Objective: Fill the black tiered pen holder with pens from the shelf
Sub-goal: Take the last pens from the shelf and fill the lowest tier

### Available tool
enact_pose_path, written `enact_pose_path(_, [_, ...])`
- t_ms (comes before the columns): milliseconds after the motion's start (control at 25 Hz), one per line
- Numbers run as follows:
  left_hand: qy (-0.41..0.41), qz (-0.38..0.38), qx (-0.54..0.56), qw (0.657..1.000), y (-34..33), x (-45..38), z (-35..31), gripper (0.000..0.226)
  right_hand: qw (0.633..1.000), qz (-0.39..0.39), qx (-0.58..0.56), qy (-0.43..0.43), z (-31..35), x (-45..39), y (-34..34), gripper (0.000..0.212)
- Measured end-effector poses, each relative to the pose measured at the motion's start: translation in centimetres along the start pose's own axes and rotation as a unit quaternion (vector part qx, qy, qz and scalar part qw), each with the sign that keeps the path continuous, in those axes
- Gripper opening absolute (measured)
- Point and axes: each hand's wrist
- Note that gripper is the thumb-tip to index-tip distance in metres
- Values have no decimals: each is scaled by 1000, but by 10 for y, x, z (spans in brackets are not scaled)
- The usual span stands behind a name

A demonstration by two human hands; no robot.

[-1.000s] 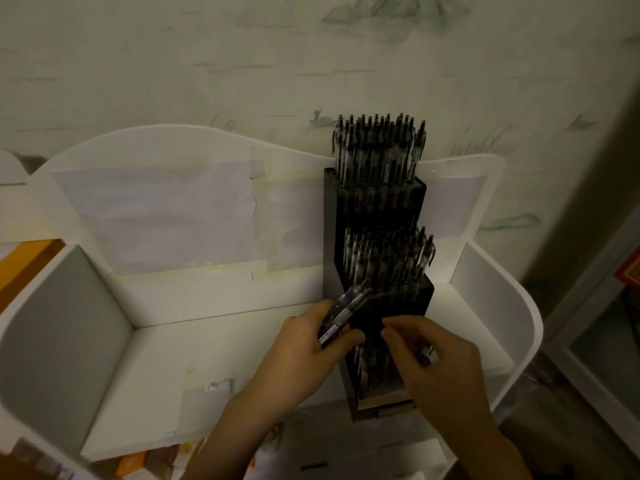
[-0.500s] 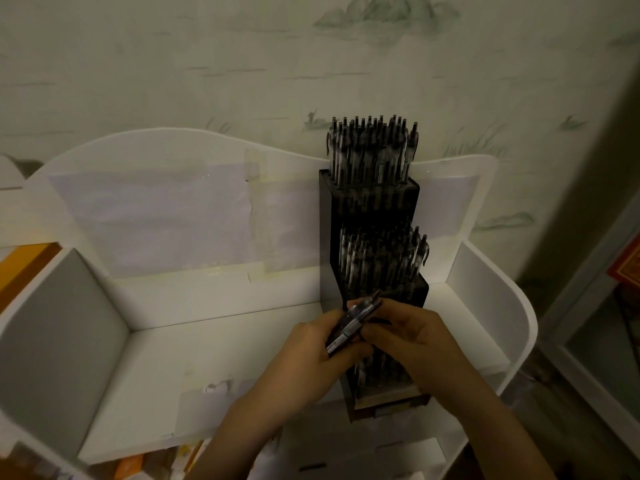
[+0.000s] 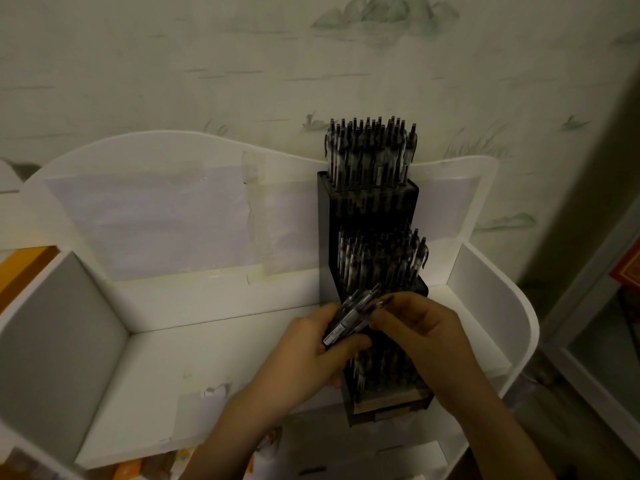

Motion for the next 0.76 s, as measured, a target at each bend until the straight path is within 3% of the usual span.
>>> enact_pose_path(160, [9, 5, -17, 1000, 4, -3, 0, 14, 997, -55, -56, -3, 9, -4, 6, 22])
enact_pose_path(320, [0, -6, -81, 997, 11, 0, 6, 11, 987, -133, -72, 54, 23, -12, 30, 16])
enact_pose_path(480, [-9, -31, -97, 995, 11, -1, 9, 15, 987, -121, 74, 81, 2, -2, 42, 14])
enact_pose_path(600, [-18, -36, -85, 996, 10, -2, 7, 17, 973, -79, 193, 95, -28, 11, 38, 31])
enact_pose_path(760, [-29, -37, -90, 995, 10, -3, 5, 22, 969, -61, 220, 100, -51, 17, 34, 27])
Point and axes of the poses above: each hand's wrist, its own x-axis away from the middle knuckle, its own y-axis out of the back of the hand, z = x × y, and after that the axes turned 15 degrees about -z, right-handed
